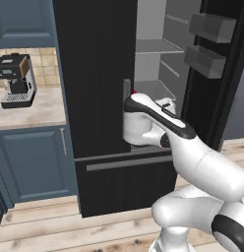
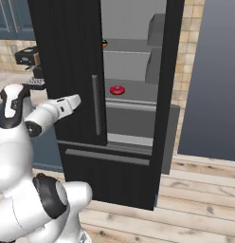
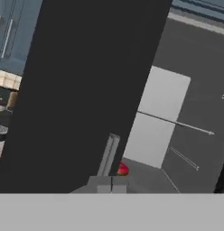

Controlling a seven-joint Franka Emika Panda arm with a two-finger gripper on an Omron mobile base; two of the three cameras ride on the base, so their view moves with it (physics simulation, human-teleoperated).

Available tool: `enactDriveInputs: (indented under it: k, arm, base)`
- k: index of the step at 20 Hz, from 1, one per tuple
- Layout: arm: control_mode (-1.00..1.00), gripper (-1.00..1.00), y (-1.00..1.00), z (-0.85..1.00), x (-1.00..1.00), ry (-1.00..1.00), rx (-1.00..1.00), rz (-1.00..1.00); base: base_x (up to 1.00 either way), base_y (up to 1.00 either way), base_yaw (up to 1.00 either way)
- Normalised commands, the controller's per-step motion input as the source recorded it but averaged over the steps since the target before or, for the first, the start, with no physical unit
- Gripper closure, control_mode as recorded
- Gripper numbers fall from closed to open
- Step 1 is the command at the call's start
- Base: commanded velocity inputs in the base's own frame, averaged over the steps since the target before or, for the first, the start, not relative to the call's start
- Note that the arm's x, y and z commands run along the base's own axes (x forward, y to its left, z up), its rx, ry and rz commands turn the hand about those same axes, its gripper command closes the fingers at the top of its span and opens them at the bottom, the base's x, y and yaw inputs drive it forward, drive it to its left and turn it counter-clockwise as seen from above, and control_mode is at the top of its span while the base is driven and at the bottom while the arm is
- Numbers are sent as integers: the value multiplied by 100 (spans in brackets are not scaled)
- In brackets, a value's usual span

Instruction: Take the donuts from the fridge and place them on the empty tray on the dining counter.

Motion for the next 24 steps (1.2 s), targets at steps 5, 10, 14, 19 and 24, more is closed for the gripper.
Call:
enactDriveInputs:
  k: [5, 10, 14, 19, 24]
  arm:
    - [-100, 100, 0, 39, 33, 3, 59, 37]
    - [-100, 100, -3, 0, 5, 16, 29, 8]
    - [-100, 100, 1, 0, 43, 20, -3, -42]
    - [-100, 100, 7, 0, 24, 2, -3, -52]
    - [-100, 100, -2, 0, 34, 0, -4, -14]
  base:
    - [0, 0, 0]
    - [0, 0, 0]
    - [0, 0, 0]
    - [0, 0, 0]
    - [0, 0, 0]
